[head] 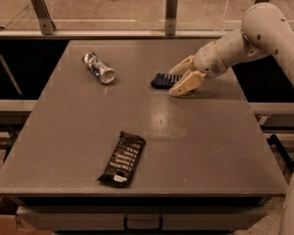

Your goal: Pick rxbar blueberry

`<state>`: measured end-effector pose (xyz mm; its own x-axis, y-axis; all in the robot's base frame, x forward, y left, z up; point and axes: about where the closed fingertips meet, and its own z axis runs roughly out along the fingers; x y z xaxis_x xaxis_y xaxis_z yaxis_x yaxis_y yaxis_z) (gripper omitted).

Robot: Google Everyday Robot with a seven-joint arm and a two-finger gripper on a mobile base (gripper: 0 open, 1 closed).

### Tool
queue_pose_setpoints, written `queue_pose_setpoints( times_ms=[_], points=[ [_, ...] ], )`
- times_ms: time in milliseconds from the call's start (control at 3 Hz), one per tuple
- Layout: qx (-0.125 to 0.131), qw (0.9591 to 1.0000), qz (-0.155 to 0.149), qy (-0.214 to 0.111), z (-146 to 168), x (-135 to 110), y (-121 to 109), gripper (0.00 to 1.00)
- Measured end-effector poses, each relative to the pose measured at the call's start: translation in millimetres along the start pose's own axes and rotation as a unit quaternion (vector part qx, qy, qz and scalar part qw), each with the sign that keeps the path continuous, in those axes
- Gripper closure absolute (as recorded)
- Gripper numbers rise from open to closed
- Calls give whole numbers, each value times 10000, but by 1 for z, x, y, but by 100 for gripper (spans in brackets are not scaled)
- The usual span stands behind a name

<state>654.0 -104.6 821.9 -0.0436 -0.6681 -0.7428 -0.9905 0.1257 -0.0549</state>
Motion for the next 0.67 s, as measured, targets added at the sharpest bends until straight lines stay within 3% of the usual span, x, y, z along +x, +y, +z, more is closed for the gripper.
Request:
queue_pose_setpoints(
  times_ms=[333,667],
  points=[
    [2,10000,-1,-1,-5,-6,0,91],
    [2,10000,-1,-1,-6,-6,0,100]
  ],
)
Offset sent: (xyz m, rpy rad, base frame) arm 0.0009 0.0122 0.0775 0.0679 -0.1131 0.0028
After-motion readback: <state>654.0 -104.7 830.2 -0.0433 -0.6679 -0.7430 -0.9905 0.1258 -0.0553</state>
